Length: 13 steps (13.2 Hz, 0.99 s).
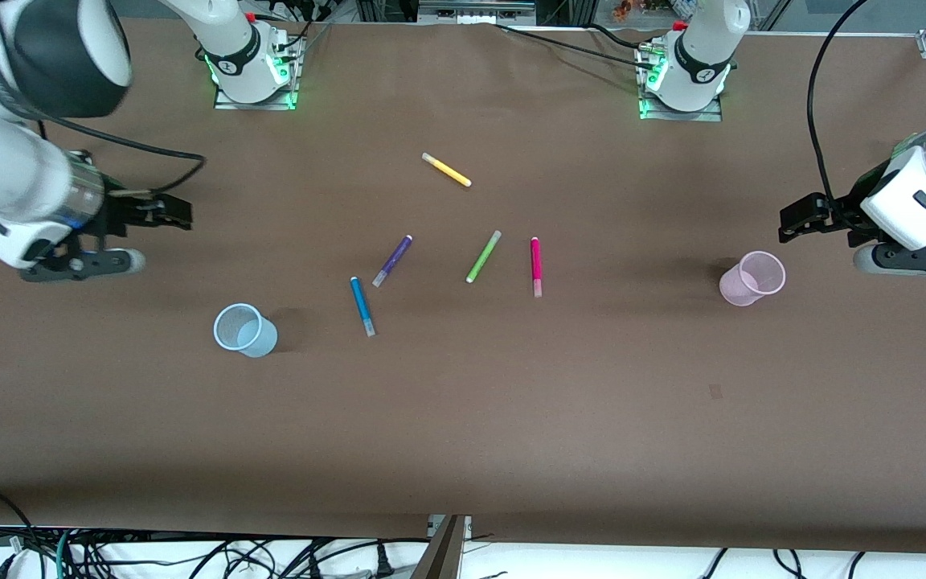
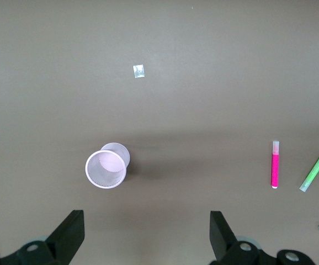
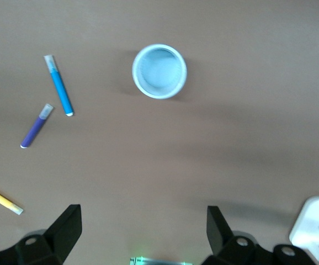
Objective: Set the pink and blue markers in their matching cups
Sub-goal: 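Reach the right gripper to the blue marker while the left gripper reaches the pink marker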
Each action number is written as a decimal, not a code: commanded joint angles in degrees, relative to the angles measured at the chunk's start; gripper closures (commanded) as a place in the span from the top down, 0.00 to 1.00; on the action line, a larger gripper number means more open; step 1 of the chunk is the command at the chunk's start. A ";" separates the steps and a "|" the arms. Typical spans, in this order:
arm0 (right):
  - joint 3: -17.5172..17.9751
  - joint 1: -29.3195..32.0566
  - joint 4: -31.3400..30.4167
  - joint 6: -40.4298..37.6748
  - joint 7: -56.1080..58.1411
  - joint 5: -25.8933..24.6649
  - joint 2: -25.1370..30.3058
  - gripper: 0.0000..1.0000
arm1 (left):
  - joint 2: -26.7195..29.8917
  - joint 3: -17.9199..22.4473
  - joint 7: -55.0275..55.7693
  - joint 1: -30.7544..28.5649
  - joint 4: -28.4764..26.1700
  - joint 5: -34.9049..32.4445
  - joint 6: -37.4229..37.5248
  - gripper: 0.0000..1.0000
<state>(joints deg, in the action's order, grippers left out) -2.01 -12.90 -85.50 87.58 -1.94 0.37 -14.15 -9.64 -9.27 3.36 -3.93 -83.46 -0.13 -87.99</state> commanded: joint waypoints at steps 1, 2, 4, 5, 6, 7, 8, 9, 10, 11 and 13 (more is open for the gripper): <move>-0.19 -2.91 1.22 3.63 -0.69 1.12 -4.73 1.00 | -0.55 -0.40 -0.29 0.15 1.28 -0.75 1.15 1.00; -0.19 -3.97 1.22 5.65 -0.70 1.64 -6.05 1.00 | -0.55 -0.49 -0.20 0.32 1.46 -0.75 1.15 1.00; -0.19 -5.29 1.22 9.52 -0.70 2.44 -8.77 1.00 | -0.73 -0.66 0.06 0.50 1.46 0.12 1.15 1.00; -0.27 -6.43 1.30 11.19 -0.70 2.61 -10.09 1.00 | -1.34 -0.57 0.50 1.72 1.46 1.09 1.15 1.00; -0.27 -7.48 1.30 12.60 -0.61 2.44 -11.33 1.00 | -1.69 -0.57 1.81 3.12 1.37 1.19 0.98 1.00; -0.19 -8.19 1.30 13.75 -0.61 2.44 -12.82 1.00 | -2.65 -0.57 4.52 5.05 1.63 1.19 0.63 1.00; -0.19 -9.07 1.30 15.32 -0.61 2.44 -14.40 1.00 | -3.88 -0.57 7.16 6.64 1.72 1.10 0.19 1.00; -0.27 -10.30 1.30 17.51 -0.61 2.44 -15.89 1.00 | -5.37 -0.57 8.84 7.70 1.72 1.01 -1.21 1.00; -0.27 -11.61 1.30 19.02 -0.61 2.09 -17.30 1.00 | -6.52 -0.57 9.64 8.84 1.72 1.19 -3.40 1.00; -0.27 -12.32 1.39 19.81 -0.61 1.83 -18.53 1.00 | -7.75 -0.57 10.43 9.72 1.55 1.27 -4.90 1.00; -0.36 -12.16 1.39 21.75 -0.69 2.44 -20.82 1.00 | -10.56 -0.57 11.40 11.83 1.55 1.19 -5.88 1.00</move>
<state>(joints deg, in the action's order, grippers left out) -1.78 -24.97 -85.40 108.16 -2.43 1.92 -32.88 -17.33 -10.18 13.63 6.32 -83.52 0.65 -93.30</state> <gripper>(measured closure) 0.000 0.000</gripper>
